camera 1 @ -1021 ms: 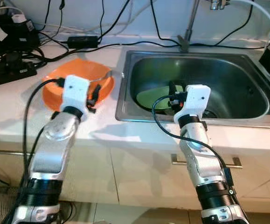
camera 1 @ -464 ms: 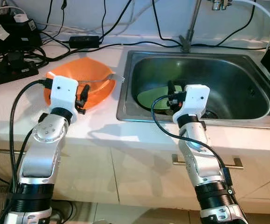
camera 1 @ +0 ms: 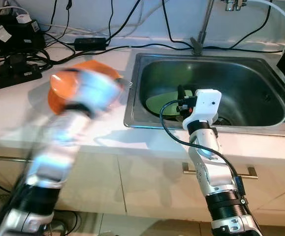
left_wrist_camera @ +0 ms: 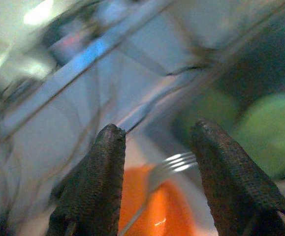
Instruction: Kitchen organization
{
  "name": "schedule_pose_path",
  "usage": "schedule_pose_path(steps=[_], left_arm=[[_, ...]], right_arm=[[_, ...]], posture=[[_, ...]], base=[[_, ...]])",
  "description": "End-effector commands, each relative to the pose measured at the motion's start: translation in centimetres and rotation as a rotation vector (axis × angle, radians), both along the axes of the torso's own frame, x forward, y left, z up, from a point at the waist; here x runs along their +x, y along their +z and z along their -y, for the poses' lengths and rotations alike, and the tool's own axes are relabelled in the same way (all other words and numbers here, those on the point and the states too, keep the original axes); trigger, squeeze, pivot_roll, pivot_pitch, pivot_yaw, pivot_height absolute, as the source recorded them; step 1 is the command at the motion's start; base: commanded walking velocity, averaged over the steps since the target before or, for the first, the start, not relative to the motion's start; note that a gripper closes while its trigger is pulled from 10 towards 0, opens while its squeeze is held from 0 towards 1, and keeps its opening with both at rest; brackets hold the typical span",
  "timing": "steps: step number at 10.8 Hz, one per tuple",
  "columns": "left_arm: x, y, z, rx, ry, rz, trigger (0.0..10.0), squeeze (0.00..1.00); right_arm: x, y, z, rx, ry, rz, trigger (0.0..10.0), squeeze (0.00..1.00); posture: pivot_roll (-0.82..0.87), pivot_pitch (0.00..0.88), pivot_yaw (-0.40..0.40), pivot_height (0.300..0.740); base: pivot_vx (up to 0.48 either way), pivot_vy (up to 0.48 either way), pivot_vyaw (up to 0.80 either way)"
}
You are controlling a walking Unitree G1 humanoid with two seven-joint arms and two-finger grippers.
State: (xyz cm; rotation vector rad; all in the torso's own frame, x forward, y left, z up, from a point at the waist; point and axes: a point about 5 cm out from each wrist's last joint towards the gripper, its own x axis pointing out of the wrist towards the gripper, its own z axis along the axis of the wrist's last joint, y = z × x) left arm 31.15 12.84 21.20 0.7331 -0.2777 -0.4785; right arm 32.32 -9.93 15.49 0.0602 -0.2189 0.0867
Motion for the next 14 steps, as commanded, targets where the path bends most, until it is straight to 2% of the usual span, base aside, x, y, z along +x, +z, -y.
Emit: schedule_pose_path(steps=[1,2,3,4,5,7,8,9,12,14], left_arm=[[0.2,-0.9,0.6,0.122,-0.035,-0.009,10.0,0.0],[0.6,-1.7,1.2,0.284,-0.069,0.005,10.0,0.0],[1.2,-2.1,1.8,0.372,-0.074,0.019,10.0,0.0],[1.5,-2.1,2.1,0.397,-0.076,0.025,10.0,0.11],[2.2,-2.0,2.1,0.433,-0.046,0.039,10.0,1.0],[3.8,-2.2,1.6,0.553,0.035,0.051,10.0,0.99],[4.1,-2.1,1.7,0.561,0.023,0.047,10.0,0.0],[5.4,-1.8,1.7,0.579,0.044,0.049,10.0,0.0],[6.7,-1.3,2.2,0.625,0.083,0.109,10.0,0.0],[7.5,-1.5,2.4,0.665,0.097,0.093,10.0,0.0]], right_arm=[[0.2,0.0,0.0,-0.005,-0.007,-0.007,10.0,0.0],[0.2,0.0,0.1,-0.002,-0.013,-0.007,10.0,0.0],[0.2,-0.1,0.2,0.0,-0.019,-0.007,10.0,0.0],[0.2,-0.1,0.2,0.0,-0.021,-0.008,10.0,0.0],[0.1,-0.1,0.3,0.0,-0.025,-0.008,10.0,0.0],[0.2,-0.2,0.2,0.002,-0.028,-0.011,10.0,0.0],[0.3,-0.1,0.2,0.002,-0.028,-0.01,10.0,0.0],[0.3,-0.1,0.2,0.004,-0.03,-0.008,10.0,0.0],[0.3,0.0,0.5,0.005,-0.04,-0.006,10.0,0.0],[0.4,0.0,0.4,0.003,-0.041,-0.004,10.0,0.0]], posture=[[-0.03,0.0,0.012,0.74],[-0.03,0.0,0.015,0.74],[-0.04,0.0,0.021,0.74],[-0.04,0.0,0.022,0.74],[-0.04,0.0,0.026,0.74],[-0.04,0.0,0.027,0.74],[-0.04,0.0,0.029,0.74],[-0.04,0.0,0.029,0.74],[-0.05,0.0,0.034,0.74],[-0.05,0.0,0.036,0.74]], base=[[0.0,0.0,0.0],[0.0,0.0,0.0],[0.0,0.0,0.0],[0.0,0.0,0.0],[0.0,0.0,0.0],[0.0,0.0,0.0],[0.0,0.0,0.0],[0.0,0.0,0.0],[0.0,0.0,0.0],[0.0,0.0,0.0]])
